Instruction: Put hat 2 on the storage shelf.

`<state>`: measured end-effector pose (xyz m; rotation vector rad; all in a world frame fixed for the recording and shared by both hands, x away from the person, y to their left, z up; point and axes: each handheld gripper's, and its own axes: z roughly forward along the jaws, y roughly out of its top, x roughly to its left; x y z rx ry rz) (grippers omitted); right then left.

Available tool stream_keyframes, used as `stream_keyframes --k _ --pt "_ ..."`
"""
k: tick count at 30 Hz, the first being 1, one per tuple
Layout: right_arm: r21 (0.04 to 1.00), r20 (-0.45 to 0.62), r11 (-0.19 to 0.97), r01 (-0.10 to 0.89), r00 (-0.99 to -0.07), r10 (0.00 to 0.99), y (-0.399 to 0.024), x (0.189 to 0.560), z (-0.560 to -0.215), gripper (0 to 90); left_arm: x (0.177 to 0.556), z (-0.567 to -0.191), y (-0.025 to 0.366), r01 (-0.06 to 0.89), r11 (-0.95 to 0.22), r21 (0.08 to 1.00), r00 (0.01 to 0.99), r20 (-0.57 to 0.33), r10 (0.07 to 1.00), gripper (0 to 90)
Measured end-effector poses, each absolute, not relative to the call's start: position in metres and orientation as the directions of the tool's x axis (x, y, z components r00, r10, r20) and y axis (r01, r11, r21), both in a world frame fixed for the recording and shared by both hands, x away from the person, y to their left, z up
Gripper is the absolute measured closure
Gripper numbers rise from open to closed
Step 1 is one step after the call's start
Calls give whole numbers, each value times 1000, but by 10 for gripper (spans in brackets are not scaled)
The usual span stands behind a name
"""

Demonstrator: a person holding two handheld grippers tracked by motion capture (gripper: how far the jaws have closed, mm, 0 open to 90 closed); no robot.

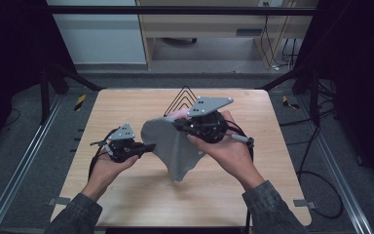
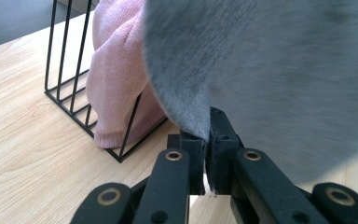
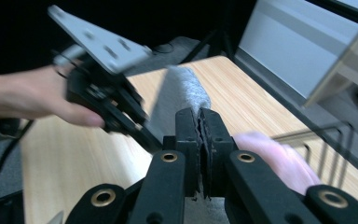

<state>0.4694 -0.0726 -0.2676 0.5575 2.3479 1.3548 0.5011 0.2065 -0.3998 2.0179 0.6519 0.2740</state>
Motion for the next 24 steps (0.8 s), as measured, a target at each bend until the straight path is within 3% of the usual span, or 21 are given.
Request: stream_keyframes --k 10,24 --pt "883 -76 414 221 -804 590 -105 478 -291 880 489 -370 212 322 -433 842 820 -19 572 865" --pt "914 -22 333 230 -792 610 -121 478 -283 885 483 -328 208 293 -455 841 823 21 568 865"
